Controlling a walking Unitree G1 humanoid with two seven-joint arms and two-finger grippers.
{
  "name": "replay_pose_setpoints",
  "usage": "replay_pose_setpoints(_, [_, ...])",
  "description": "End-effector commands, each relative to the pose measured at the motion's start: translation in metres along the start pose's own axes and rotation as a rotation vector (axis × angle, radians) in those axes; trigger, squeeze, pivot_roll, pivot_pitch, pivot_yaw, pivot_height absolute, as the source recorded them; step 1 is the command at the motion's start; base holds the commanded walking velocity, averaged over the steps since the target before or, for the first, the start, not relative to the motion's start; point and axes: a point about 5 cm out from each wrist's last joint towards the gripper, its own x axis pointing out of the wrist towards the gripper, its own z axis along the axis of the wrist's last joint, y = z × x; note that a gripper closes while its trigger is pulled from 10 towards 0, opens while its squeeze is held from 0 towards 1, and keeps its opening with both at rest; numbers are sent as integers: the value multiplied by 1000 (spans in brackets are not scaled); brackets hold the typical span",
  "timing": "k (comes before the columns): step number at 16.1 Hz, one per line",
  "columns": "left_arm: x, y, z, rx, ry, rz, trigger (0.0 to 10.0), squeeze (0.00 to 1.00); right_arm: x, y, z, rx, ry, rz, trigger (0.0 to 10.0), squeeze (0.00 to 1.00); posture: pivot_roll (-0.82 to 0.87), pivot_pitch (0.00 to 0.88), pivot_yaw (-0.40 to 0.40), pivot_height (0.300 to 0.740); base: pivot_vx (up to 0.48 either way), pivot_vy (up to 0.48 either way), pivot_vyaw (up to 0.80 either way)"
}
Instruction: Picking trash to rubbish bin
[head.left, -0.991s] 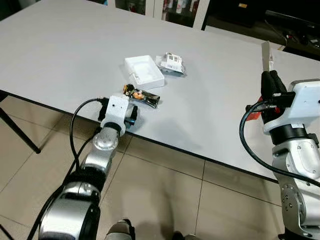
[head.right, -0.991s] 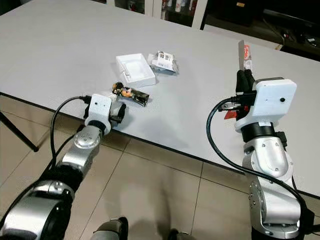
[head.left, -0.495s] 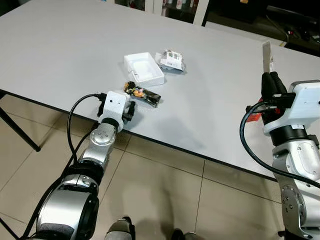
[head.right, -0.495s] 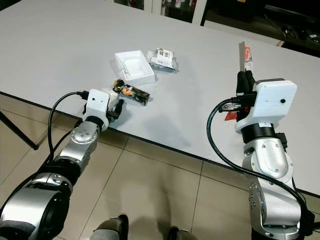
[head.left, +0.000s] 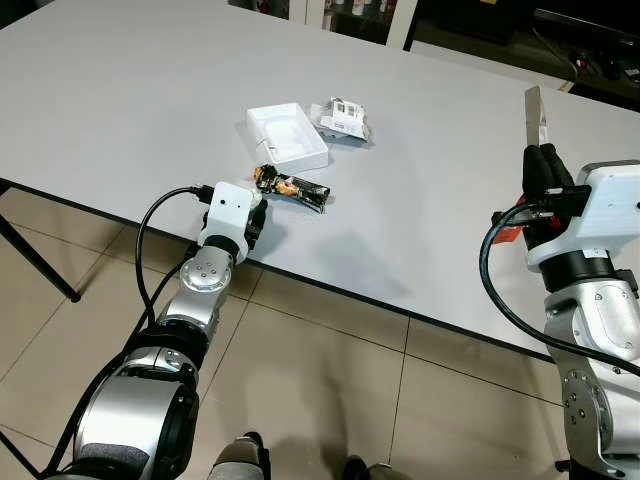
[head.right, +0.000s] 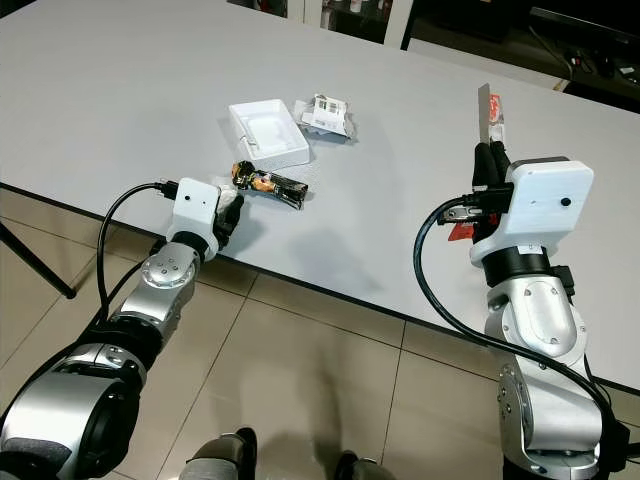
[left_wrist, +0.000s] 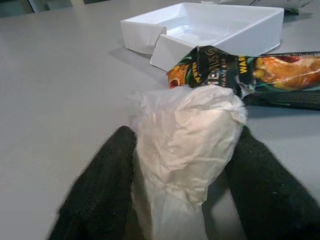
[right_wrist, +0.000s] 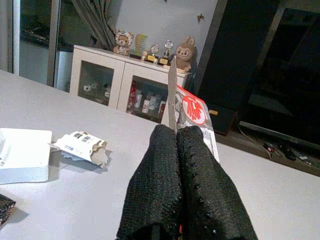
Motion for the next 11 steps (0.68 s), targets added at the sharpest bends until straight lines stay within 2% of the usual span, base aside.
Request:
replay_pose_setpoints(1, [1,-4,0,-8,3,-17,0,0,-1,-4,3,-18,-5,-6,10000,0,180,176,-112,740,0,0,0])
replay_pose_setpoints(7, [1,-6,4,-24,-27,-24,0,0,-1,-6,-1,-9,21,1,10000,0,179,161,-114,740,0,0,0])
replay_pose_setpoints(11, [-4,6,3,-15,-55,52,0,0,2,-7,-4,-6,30,11,10000,0,196,153,-121,740,0,0,0])
